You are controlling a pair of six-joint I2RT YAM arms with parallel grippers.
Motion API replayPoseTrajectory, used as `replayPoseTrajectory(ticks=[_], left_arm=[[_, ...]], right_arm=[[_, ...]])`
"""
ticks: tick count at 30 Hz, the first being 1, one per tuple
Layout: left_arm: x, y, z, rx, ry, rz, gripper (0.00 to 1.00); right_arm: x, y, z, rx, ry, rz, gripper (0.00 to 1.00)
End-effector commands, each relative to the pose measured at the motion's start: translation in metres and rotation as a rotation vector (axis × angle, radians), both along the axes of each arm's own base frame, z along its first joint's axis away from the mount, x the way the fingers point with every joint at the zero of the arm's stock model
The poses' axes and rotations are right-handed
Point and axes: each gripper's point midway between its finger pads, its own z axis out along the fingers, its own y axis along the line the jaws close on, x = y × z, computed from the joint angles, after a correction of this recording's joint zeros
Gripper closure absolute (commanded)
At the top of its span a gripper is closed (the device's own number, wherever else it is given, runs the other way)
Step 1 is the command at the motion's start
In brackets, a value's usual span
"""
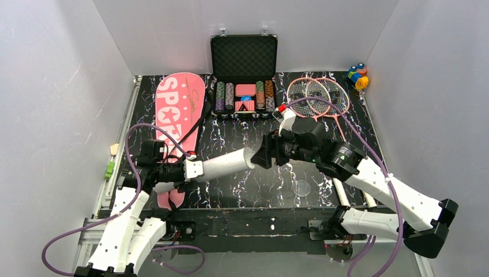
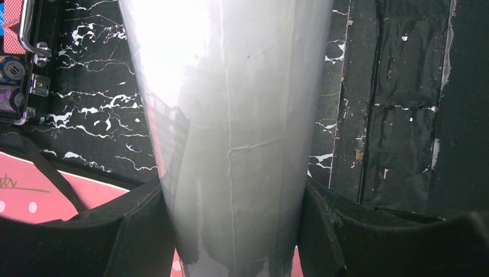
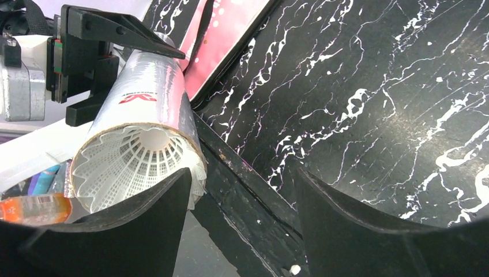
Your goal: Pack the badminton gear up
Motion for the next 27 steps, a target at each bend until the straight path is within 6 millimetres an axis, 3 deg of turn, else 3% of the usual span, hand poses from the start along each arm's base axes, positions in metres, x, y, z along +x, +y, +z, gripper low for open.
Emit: replayPoseTrajectory(ticks=[1,5,10,15,18,21,27], left_arm=[[0.001,-0.009,0.027,-0.063,-0.063,-0.032,0.55],[0.001,-0.01,0.03,-0.071,-0.059,-0.033,0.55],[0.002,-0.009,0.024,-0.058,-0.056,-0.034,0.55],[0.001,-0.005,0.011,-0.026,-0.052,-0.038,0.55],[0.0,-0.003,0.006,-0.013,-0.052,-0.041,0.55],[0.001,-0.003,0.005,-0.01,-0.052,-0.04,0.55],[0.0,-0.004,0.006,-0.013,-0.049,-0.041,0.55]], right_arm=[[0.004,0.015,-0.002,0.034,0.015,0.017,0.27],[0.006,0.03,-0.004,0.061,0.036,0.042,0.23],[0.01,0.035,0.01,0.074,0.037,0.037,0.18],[0.032,-0.007,0.052,0.142,-0.022,-0.069,0.15],[0.053,-0.043,0.057,0.176,-0.015,-0.149,0.14],[0.079,-0.071,0.044,0.15,0.03,-0.213,0.14],[0.166,-0.127,-0.03,-0.078,0.131,-0.47,0.13]])
